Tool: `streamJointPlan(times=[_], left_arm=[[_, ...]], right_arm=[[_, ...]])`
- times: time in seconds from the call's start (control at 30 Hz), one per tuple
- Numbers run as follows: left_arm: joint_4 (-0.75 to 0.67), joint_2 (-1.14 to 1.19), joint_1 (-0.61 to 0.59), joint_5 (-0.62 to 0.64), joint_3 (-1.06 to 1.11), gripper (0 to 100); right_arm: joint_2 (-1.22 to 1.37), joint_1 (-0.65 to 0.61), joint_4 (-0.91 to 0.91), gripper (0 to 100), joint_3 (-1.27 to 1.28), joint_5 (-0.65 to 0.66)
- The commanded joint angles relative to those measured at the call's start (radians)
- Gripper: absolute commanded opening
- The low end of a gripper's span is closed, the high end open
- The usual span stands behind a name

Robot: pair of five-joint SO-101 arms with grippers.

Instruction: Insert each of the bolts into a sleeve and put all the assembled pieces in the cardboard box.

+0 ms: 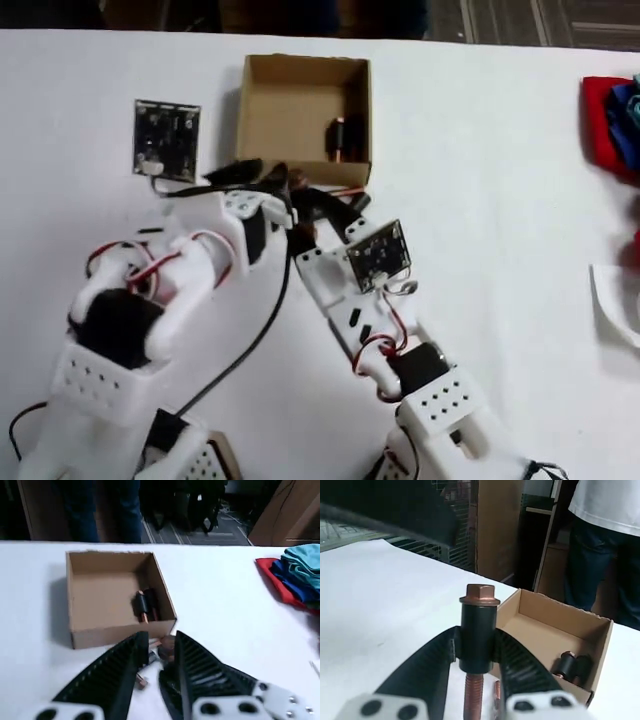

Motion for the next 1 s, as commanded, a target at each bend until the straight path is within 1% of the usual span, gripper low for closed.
streamJointPlan(times=[0.0,0.1,0.2,0.27,0.37,0.43,0.5,0.6,0.67,0.9,0.97], left_arm=[[0.002,-0.038,-0.089,-0.150,-0.044,11],[0.002,-0.054,-0.213,-0.269,0.004,8],[-0.008,-0.061,-0.361,-0.361,0.104,3],[-0.043,-0.049,-0.446,-0.382,0.200,3],[-0.150,-0.017,-0.540,-0.358,0.377,3],[-0.229,0.025,-0.563,-0.356,0.467,4],[-0.318,0.086,-0.563,-0.356,0.527,7],[-0.427,0.224,-0.559,-0.356,0.549,12],[-0.482,0.347,-0.559,-0.356,0.527,12],[-0.497,0.806,-0.563,-0.353,0.323,10],[-0.448,0.867,-0.562,-0.351,0.249,9]], right_arm=[[0.001,0.005,-0.010,2.3,-0.066,-0.008],[0.004,0.008,0.110,2.3,-0.112,-0.008],[0.005,0.061,0.277,2.3,-0.233,-0.008],[0.010,0.116,0.332,2.3,-0.322,-0.006],[0.105,0.189,0.343,2.2,-0.462,-0.002],[0.229,0.220,0.360,2.2,-0.577,0.000],[0.383,0.234,0.423,2.2,-0.726,0.000],[0.636,0.229,0.572,2.2,-1.002,-0.005],[0.814,0.226,0.682,2.2,-1.214,-0.006],[1.466,0.232,1.055,2.2,-2.045,-0.011],[1.641,0.232,1.161,2.2,-2.291,-0.068]])
